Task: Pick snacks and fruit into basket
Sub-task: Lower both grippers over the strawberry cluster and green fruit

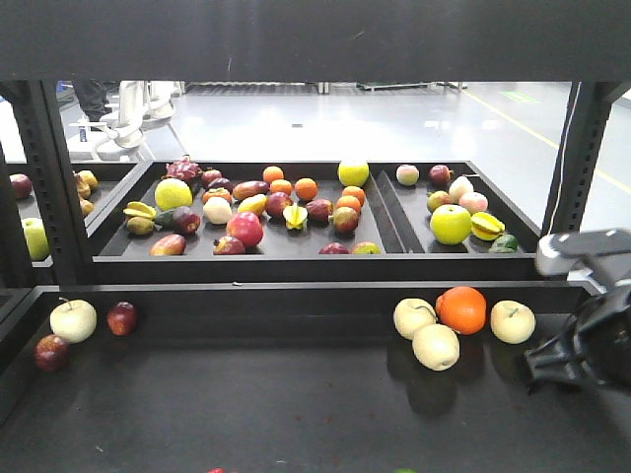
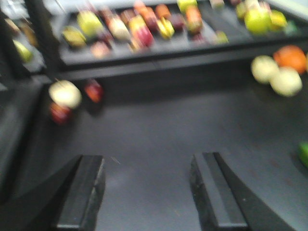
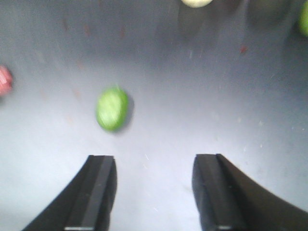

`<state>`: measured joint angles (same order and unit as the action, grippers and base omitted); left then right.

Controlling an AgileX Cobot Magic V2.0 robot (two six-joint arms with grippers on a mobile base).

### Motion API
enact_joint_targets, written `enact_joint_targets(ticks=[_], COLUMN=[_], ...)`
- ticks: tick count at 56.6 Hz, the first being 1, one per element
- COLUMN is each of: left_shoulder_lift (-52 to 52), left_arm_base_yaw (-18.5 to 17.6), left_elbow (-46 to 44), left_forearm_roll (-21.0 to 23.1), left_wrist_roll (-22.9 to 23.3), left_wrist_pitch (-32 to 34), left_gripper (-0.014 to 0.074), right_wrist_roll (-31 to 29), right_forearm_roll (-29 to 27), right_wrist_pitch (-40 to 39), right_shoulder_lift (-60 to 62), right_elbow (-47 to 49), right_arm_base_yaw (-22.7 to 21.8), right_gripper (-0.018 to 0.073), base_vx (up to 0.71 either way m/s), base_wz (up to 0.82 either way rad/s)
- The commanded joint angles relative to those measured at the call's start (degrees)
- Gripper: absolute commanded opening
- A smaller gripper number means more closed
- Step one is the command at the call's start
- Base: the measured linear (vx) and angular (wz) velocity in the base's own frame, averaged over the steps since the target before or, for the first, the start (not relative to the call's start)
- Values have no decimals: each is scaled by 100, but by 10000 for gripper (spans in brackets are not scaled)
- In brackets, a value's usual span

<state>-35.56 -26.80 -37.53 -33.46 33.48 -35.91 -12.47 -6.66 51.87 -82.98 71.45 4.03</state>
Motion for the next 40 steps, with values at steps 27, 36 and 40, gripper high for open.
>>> enact_joint_targets(ticks=[27, 36, 40], left_shoulder_lift=[-5014, -5948, -6303], left_arm_base_yaw=[411, 870, 1013], left_elbow=[-2352, -2823, -3088], left_forearm_roll=[1848, 2929, 3699], left_wrist_roll=[-8, -964, -1576], left_wrist_pitch=[801, 858, 757], left_gripper=[531, 531, 531], right_wrist_roll=[-68, -116, -116], right_forearm_roll=[-1070, -1075, -1089], right_wrist_pitch=[-1082, -1189, -1229], right_shoulder_lift=[-1562, -1613, -1613], right_elbow=[170, 170, 170], right_arm_base_yaw=[82, 82, 82], right_gripper=[492, 492, 492], base_vx=[0, 0, 0], base_wz=[0, 0, 0])
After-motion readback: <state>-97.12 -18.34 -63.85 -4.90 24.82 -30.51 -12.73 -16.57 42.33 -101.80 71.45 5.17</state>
